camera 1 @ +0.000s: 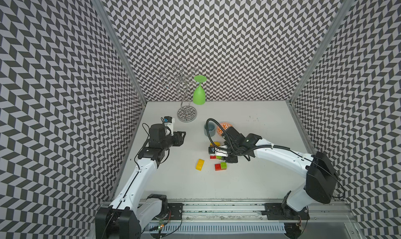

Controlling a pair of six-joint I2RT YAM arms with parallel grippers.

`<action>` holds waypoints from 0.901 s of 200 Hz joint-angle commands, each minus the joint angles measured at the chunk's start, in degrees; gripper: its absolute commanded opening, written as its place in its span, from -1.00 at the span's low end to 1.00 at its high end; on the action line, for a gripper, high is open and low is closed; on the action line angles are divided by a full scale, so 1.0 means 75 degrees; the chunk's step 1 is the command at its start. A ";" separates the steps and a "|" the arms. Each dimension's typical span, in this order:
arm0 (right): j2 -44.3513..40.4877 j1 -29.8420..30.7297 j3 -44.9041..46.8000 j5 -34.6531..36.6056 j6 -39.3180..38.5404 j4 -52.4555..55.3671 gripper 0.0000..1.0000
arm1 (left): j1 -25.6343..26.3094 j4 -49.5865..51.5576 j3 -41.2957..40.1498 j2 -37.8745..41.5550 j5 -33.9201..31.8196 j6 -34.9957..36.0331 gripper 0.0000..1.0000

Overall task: Assemble the letter s with lego
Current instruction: Assemble the lego brick with the lego brick.

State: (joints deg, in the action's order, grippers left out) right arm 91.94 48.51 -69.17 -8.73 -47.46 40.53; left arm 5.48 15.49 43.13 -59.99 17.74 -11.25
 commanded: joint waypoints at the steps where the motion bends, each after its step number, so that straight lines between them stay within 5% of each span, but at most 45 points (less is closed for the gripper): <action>1: 0.0108 -0.0104 0.0115 -0.0436 -0.0798 -0.0230 -0.77 | -0.0039 -0.0107 -0.0057 0.0069 0.0096 0.0056 0.08; 180: 0.0853 -0.0152 0.0445 -0.1191 -0.1115 -0.0506 -0.88 | -0.0041 -0.0108 -0.0038 0.0026 0.0114 0.0054 0.08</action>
State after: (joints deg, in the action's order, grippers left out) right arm 97.21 47.44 -65.82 -15.86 -55.94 38.74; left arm 5.48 15.49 43.13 -59.99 17.87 -11.25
